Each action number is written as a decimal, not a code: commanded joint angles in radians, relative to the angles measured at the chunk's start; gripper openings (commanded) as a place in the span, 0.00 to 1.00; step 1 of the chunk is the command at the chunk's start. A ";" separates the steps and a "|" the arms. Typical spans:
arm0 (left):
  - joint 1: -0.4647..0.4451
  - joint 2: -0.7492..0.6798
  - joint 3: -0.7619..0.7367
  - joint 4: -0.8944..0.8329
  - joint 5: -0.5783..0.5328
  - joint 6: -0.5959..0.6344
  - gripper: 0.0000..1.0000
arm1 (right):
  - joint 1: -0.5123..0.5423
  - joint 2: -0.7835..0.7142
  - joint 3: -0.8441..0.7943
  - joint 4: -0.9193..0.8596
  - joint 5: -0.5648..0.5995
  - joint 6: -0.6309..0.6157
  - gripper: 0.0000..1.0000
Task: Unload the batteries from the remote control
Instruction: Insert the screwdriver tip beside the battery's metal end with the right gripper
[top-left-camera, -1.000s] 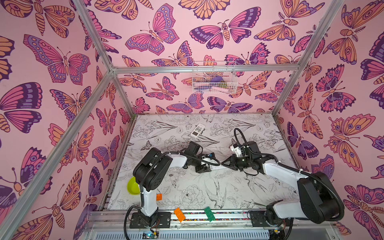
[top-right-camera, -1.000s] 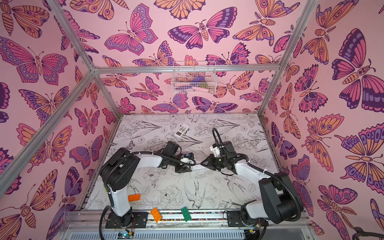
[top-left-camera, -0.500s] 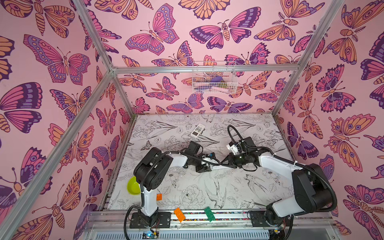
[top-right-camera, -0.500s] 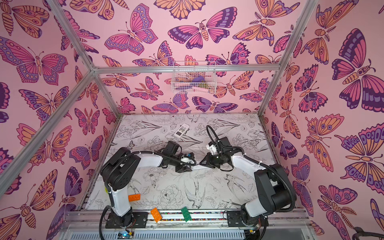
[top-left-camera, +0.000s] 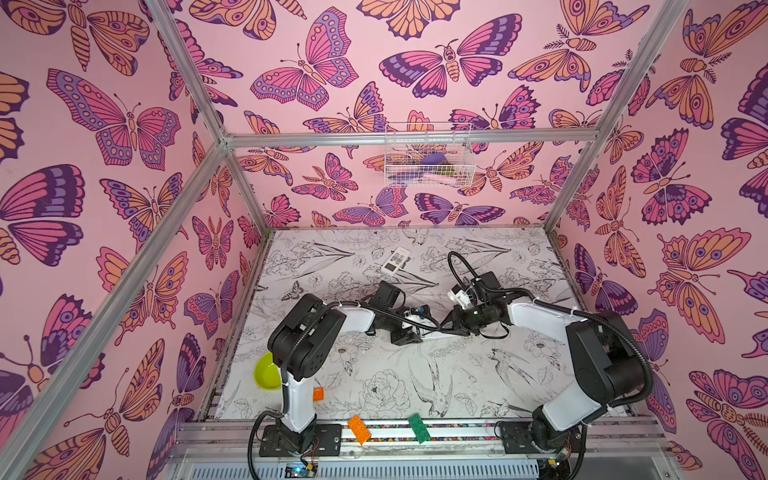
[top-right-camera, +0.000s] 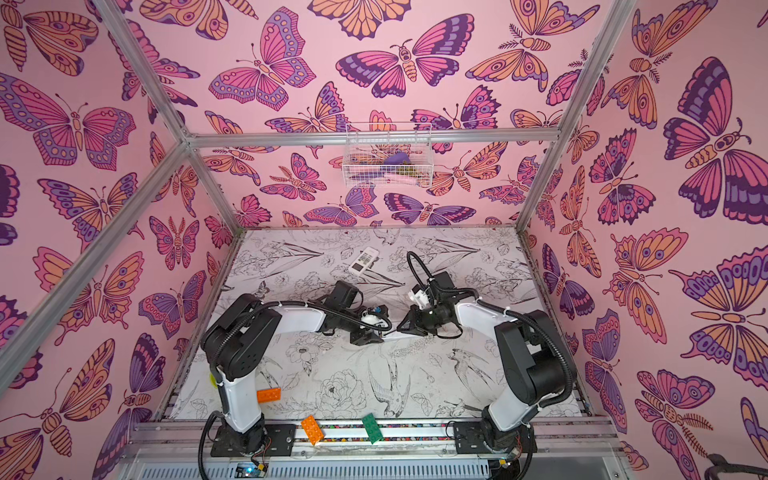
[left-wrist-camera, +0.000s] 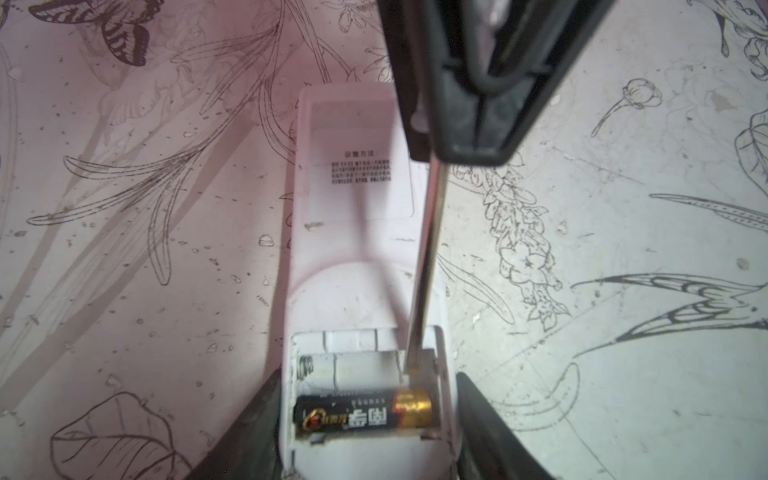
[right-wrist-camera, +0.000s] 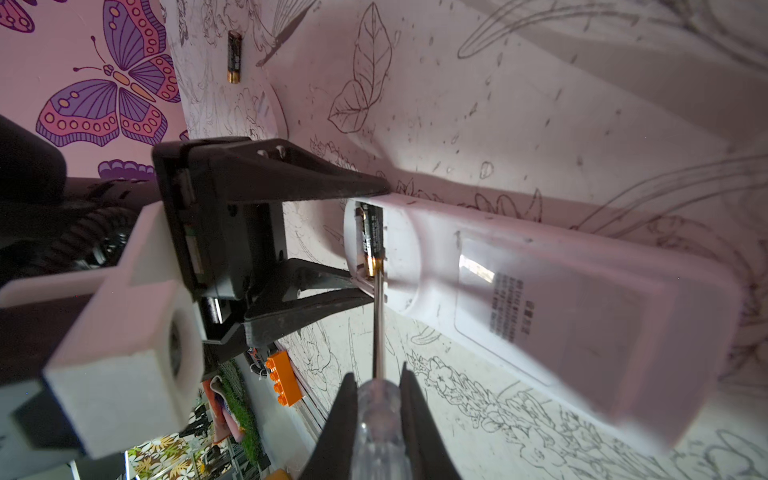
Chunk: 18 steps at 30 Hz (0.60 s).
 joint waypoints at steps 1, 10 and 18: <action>-0.001 0.052 -0.024 -0.127 -0.007 0.013 0.47 | 0.020 0.001 -0.001 0.031 0.004 0.001 0.00; -0.013 0.049 -0.040 -0.127 -0.013 0.043 0.47 | 0.020 0.029 -0.022 0.043 0.000 0.002 0.00; -0.010 0.044 -0.043 -0.127 -0.005 0.040 0.48 | 0.020 0.051 -0.041 0.093 -0.014 0.037 0.00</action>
